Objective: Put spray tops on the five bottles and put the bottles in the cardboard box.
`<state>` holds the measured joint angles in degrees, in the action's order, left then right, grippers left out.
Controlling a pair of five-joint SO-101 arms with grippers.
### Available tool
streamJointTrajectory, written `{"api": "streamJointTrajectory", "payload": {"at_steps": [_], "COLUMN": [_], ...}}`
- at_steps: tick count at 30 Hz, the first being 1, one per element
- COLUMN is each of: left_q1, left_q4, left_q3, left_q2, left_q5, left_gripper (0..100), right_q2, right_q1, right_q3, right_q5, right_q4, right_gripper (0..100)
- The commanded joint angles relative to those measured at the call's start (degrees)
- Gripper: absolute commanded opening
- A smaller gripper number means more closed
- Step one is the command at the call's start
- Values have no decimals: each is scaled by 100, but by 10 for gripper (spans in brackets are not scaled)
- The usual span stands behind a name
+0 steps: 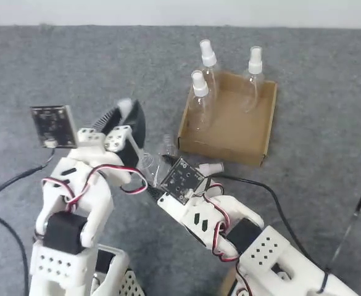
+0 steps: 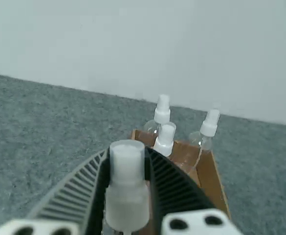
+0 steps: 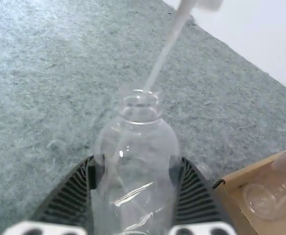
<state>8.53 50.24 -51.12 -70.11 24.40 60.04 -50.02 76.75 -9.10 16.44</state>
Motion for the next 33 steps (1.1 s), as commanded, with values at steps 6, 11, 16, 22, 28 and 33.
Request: {"api": "streamJointTrajectory", "payload": {"at_steps": [6, 11, 16, 22, 28, 33], "left_q1": [79, 79, 149, 431, 422, -273], "left_q4": [563, 668, 668, 774, 756, 791], "left_q3": [-92, -277, -286, -251, -215, 171], "left_q2": [-62, -62, -62, -62, -70, -70], "left_q5": [-721, -1020, -1020, -1029, -1037, -1037], "left_gripper": [10, 10, 11, 13, 115, 157], "right_q2": [277, 277, 277, 277, 277, 277], "right_q1": [4, 13, 13, 13, 13, 13], "right_q3": [-62, -62, -53, -53, -53, -53], "right_q5": [176, 176, 176, 176, 176, 176], "right_q4": [-145, -145, -145, -145, -145, -145], "right_gripper": [7, 7, 7, 7, 7, 7]}}
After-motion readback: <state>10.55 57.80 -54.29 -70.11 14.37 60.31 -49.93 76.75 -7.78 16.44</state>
